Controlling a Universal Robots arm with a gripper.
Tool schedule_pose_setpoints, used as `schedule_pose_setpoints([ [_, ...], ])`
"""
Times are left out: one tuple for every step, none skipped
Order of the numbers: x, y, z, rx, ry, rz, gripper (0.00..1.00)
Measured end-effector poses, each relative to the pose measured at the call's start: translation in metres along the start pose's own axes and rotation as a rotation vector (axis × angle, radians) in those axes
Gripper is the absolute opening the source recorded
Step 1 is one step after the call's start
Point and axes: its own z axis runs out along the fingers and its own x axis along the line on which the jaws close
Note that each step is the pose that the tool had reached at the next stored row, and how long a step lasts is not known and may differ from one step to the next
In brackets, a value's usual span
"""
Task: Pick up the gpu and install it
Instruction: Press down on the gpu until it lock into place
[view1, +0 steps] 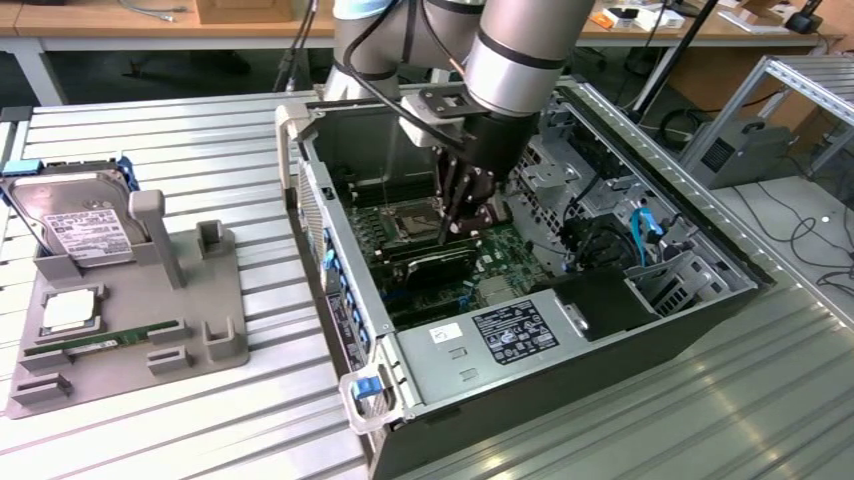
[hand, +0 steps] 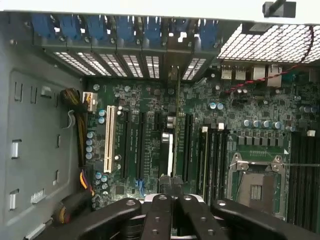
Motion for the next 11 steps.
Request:
schedule_pose_setpoints([
  [0.0000, 0.0000, -0.0002, 0.0002, -0.0007, 0.000, 0.11],
  [0.0000, 0.0000, -0.0002, 0.0002, -0.0007, 0.000, 0.11],
  [0.0000, 0.0000, -0.0002, 0.0002, -0.0007, 0.000, 0.11],
  [0.0000, 0.0000, -0.0003, 0.0001, -0.0006, 0.000, 0.11],
  [0.0000, 0.0000, -0.0003, 0.0001, -0.0005, 0.000, 0.11],
  [0.0000, 0.0000, -0.0003, 0.0001, -0.0006, 0.000, 0.11],
  [0.0000, 0.0000, -0.0003, 0.0001, -0.0005, 0.000, 0.11],
  [0.0000, 0.0000, -0.0003, 0.0001, -0.0006, 0.000, 0.11],
  [0.0000, 0.0000, -0.0003, 0.0001, -0.0006, 0.000, 0.11],
  [0.0000, 0.0000, -0.0003, 0.0001, -0.0006, 0.000, 0.11],
  [0.0000, 0.0000, -0.0003, 0.0001, -0.0005, 0.000, 0.11],
])
